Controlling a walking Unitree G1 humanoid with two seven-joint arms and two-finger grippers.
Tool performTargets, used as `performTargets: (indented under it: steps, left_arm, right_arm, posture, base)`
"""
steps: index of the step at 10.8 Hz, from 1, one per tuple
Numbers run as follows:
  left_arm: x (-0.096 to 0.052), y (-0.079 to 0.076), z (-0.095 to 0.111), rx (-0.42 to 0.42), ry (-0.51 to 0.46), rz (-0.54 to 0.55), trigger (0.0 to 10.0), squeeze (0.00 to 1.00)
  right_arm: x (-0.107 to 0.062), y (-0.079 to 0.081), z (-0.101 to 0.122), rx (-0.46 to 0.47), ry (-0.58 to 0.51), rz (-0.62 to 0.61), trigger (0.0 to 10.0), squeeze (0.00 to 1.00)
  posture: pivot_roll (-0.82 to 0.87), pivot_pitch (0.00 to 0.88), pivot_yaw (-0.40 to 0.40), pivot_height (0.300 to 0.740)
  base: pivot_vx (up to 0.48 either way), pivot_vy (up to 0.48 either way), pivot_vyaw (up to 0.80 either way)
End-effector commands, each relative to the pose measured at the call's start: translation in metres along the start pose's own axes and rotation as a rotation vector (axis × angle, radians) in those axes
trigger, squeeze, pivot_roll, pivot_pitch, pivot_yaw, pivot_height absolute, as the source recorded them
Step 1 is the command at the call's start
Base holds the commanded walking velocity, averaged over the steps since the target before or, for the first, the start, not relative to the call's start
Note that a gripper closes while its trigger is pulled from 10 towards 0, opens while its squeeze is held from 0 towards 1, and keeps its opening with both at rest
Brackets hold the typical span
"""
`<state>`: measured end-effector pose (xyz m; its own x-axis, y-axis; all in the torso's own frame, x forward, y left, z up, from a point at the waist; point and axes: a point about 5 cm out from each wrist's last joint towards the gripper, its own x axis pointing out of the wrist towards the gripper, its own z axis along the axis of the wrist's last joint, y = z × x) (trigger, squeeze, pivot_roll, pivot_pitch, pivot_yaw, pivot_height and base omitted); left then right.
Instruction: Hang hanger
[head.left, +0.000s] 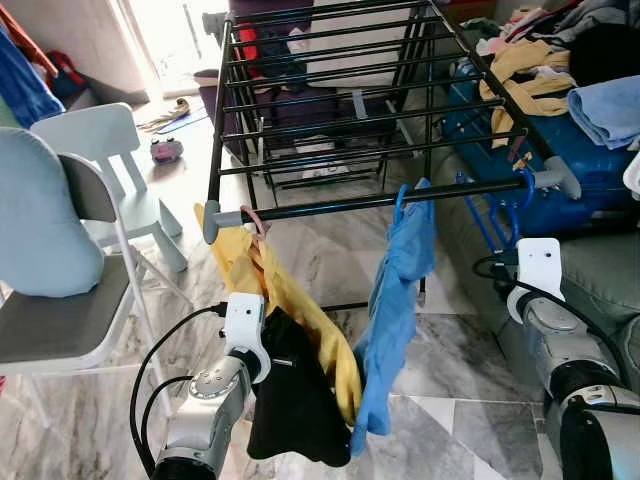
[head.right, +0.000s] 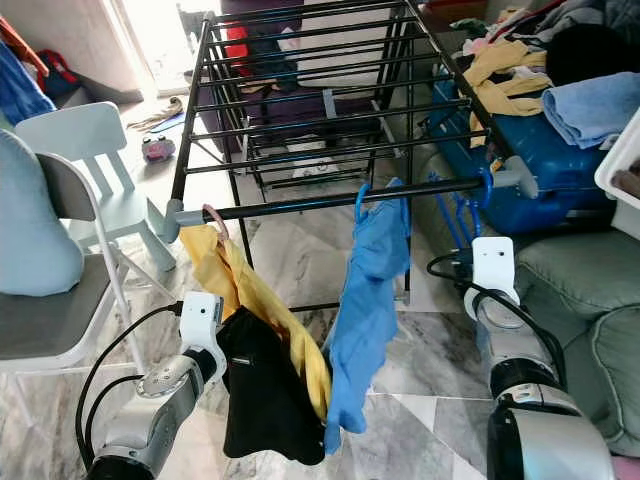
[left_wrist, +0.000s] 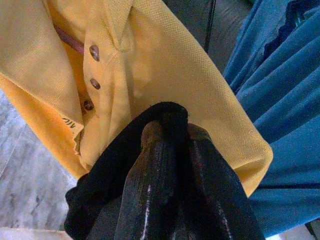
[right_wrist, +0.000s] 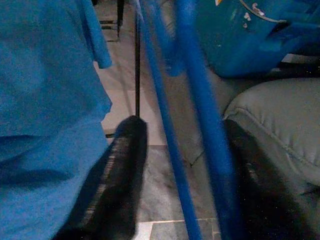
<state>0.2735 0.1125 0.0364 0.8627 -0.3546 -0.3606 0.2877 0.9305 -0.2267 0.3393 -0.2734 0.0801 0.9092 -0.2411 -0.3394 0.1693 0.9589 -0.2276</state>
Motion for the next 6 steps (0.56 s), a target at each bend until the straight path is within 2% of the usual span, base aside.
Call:
performTargets:
  steps: [1, 6]
  left_arm:
    - [0.0016, 0.0017, 0.0052, 0.018, -0.009, 0.011, 10.0, 0.00]
    - [0.0024, 0.0003, 0.0044, 0.023, 0.003, 0.003, 10.0, 0.00]
  right_arm:
    - [0.0022, 0.0030, 0.0071, -0.006, -0.004, 0.020, 0.0, 0.00]
    - [0.0023, 0.0100, 0.0063, -0.007, -0.008, 0.034, 0.0, 0.00]
  posture:
    - [-0.13, 0.000, 0.093, 0.740]
    - [-0.13, 0.000, 0.104, 0.740]
  base:
    - [0.000, 0.000, 0.00]
    - [0.000, 0.000, 0.00]
